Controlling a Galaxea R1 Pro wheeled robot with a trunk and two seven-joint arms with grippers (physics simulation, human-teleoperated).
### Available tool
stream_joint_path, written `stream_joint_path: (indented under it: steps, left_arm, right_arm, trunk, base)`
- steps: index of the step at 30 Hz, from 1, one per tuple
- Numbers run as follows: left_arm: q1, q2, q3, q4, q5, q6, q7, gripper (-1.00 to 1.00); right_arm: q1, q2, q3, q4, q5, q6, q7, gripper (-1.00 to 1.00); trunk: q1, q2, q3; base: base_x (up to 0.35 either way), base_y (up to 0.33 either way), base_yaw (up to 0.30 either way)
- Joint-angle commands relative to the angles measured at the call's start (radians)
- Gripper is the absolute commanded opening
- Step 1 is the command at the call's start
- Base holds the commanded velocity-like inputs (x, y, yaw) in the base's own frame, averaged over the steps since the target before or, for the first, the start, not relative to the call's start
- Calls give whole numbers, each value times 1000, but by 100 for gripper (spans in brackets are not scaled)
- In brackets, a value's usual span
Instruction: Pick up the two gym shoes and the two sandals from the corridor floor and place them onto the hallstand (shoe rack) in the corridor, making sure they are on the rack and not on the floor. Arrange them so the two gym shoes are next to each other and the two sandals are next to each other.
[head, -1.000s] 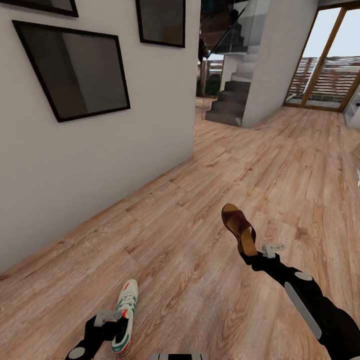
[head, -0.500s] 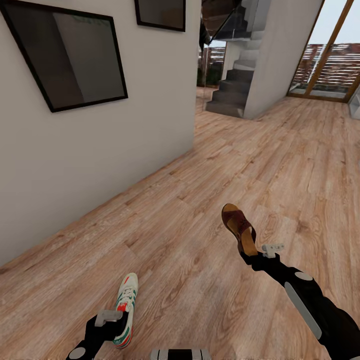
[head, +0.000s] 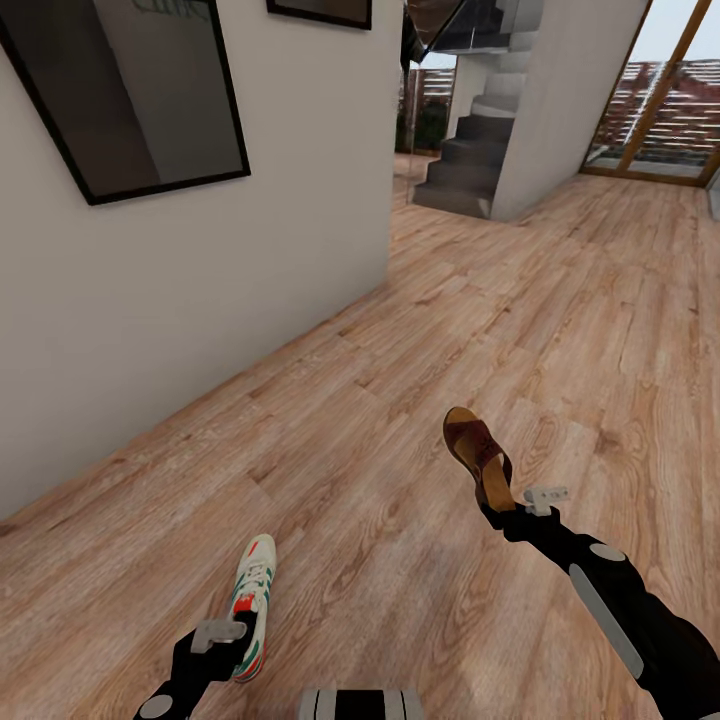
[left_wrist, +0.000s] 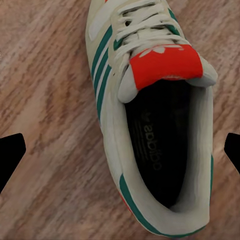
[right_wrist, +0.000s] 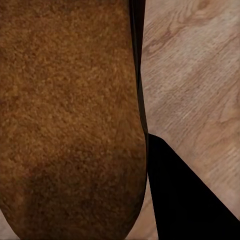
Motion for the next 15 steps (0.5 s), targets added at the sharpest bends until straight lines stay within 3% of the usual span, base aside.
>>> stream_joint_path:
  steps: [1,7,15]
  left_arm:
    - [-1,-2,9,-1,-6,-3,-6,100]
    - [-1,-5,11,-5,-4,0,-4,100]
    - [-5,-7,12,-15,-3,-1,-3,100]
  right_arm:
    - [0,-1,1,-1,-9,6,-1,-100]
    - [0,-1,1,-1,-9,6,-1,-100]
    - [0,-1,1,-1,-9,6,-1,-100]
  trunk:
    - [0,-1,-5]
    - [3,-2,-29]
    - [3,-2,-37]
  base:
    - [0,0,0]
    - [0,0,0]
    - [0,0,0]
